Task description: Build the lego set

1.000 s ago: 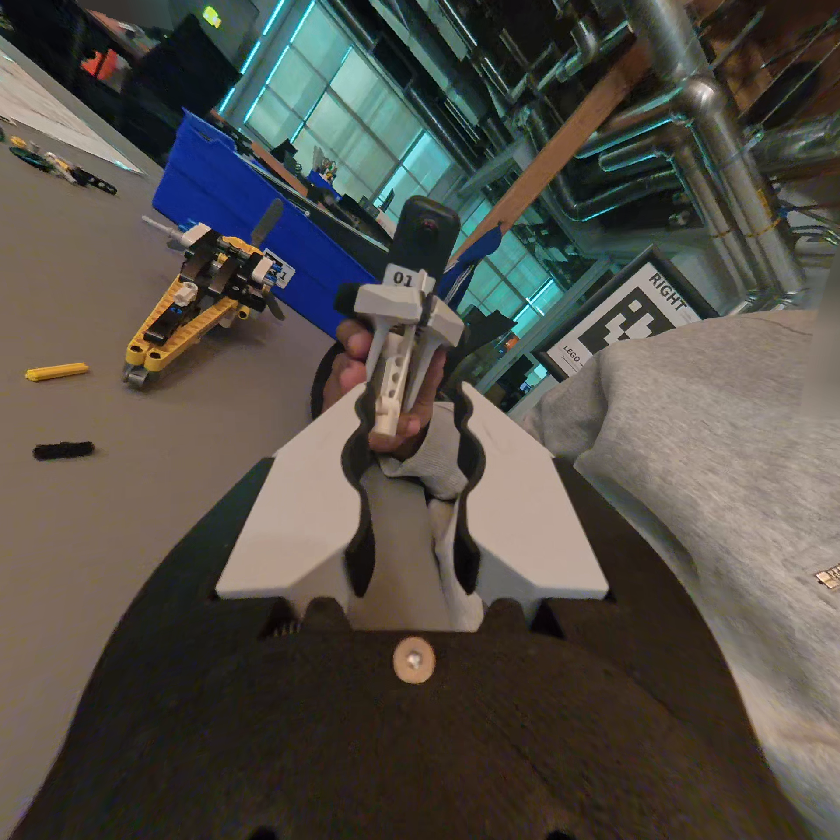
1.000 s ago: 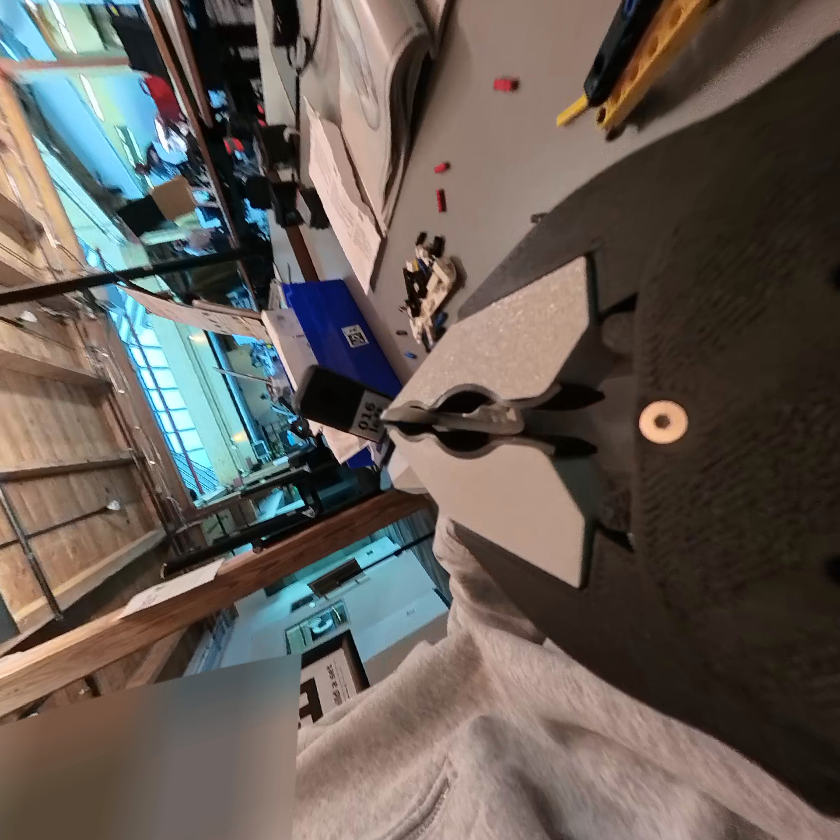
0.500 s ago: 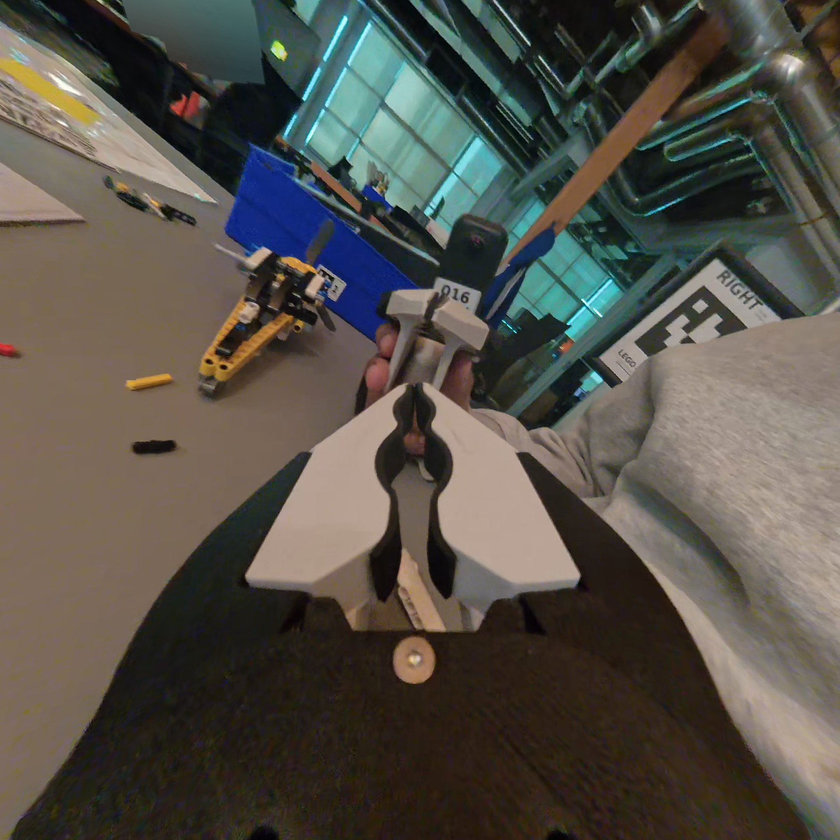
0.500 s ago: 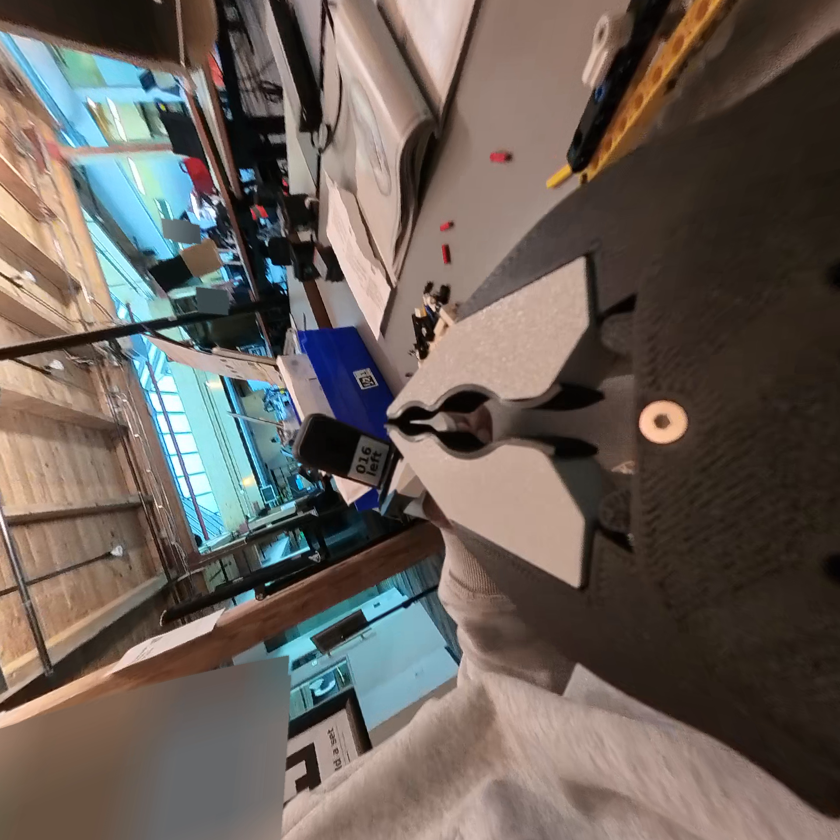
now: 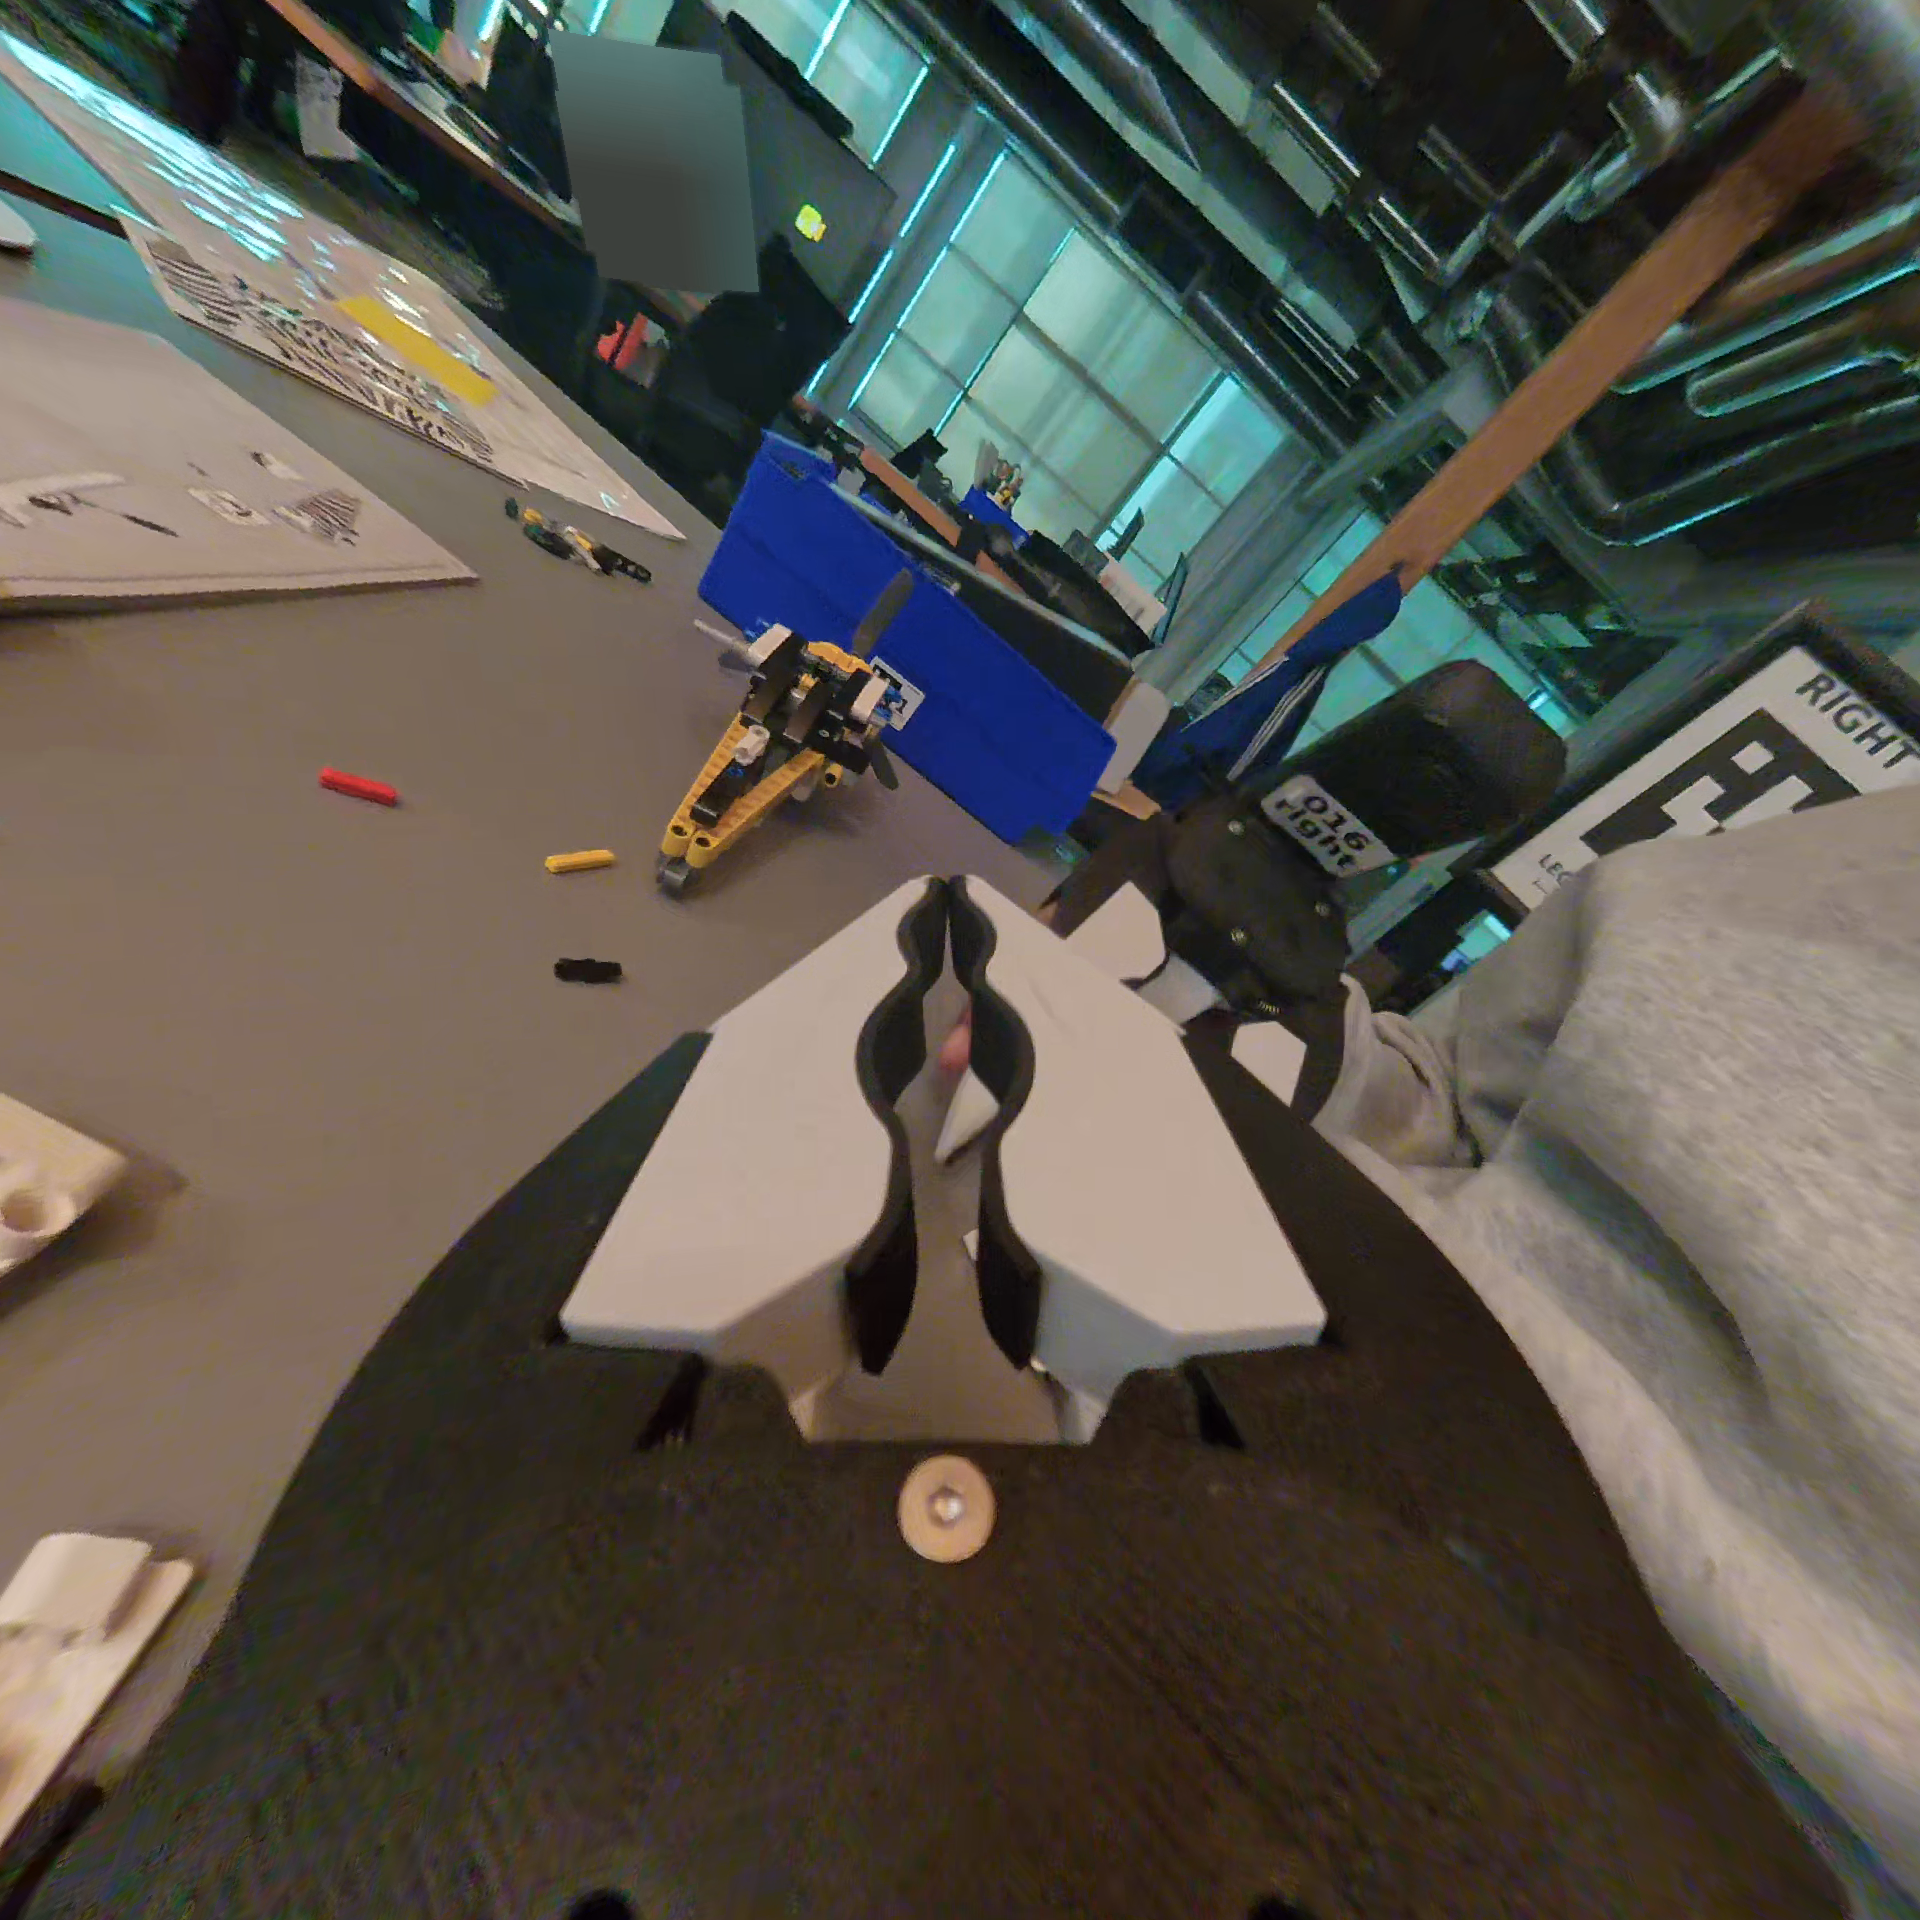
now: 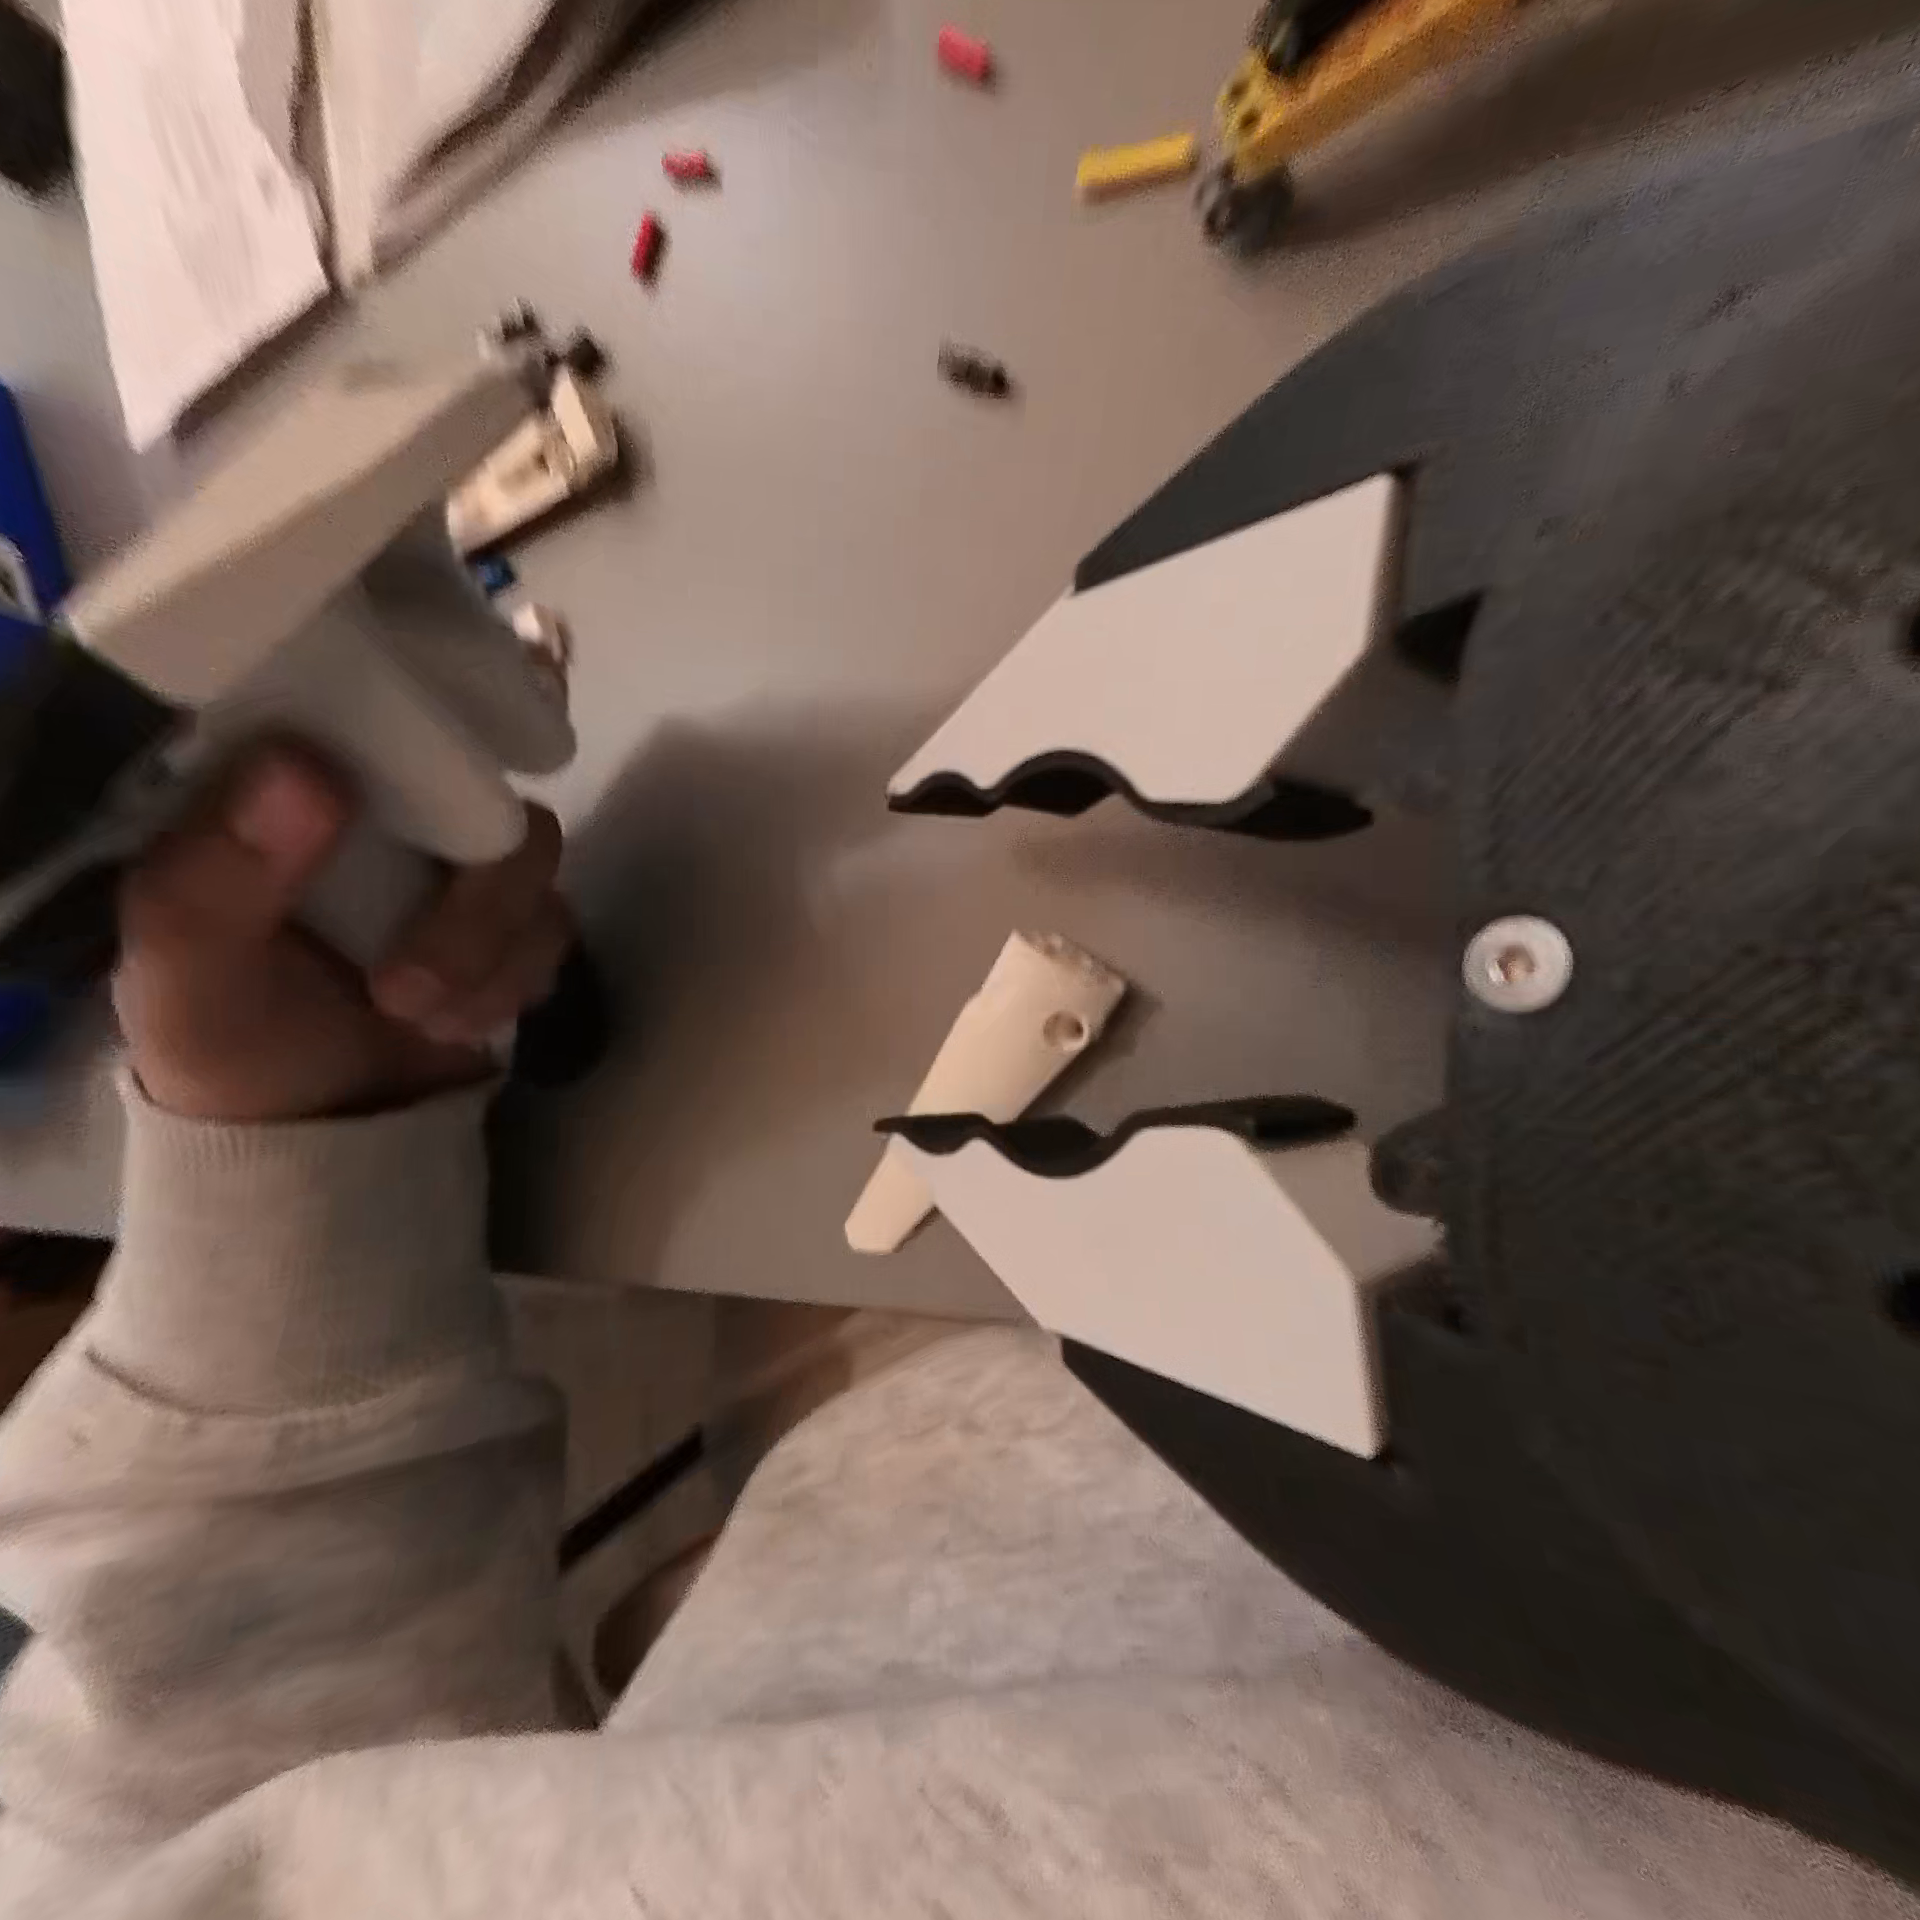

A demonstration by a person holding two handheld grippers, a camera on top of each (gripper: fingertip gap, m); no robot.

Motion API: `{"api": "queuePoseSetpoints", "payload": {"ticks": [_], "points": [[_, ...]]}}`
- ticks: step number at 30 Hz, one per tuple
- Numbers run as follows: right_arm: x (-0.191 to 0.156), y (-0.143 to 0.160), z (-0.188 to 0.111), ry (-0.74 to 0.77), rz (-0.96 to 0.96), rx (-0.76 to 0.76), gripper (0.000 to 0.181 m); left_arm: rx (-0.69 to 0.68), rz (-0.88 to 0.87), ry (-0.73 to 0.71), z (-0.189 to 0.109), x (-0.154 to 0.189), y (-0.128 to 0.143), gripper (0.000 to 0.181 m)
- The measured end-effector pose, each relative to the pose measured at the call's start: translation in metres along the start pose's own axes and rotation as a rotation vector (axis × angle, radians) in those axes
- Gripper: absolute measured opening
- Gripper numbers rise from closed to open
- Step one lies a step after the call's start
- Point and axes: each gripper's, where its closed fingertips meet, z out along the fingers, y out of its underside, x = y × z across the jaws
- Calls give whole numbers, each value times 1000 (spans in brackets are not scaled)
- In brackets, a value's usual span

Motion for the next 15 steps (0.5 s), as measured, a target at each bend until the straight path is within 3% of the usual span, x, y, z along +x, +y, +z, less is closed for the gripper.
{"api": "queuePoseSetpoints", "payload": {"ticks": [3, 8, 10, 13, 15], "points": [[-14, 15, 11, -83, 12, -123, 59, -35, 0, 18, 7, 5, 6, 0], [-17, 26, 12, -80, -7, -205, 54, -51, 38, 11, 9, 9, 7, 0], [-11, 27, 11, -51, 1, -205, 30, -46, 19, 19, 9, 8, 8, 0], [-2, 26, 7, -25, 11, -188, 26, -34, 11, 0, 8, 3, 6, 4], [12, 10, 2, 39, 12, -68, 25, 7, 29, -39, 5, -2, -1, 10]]}}
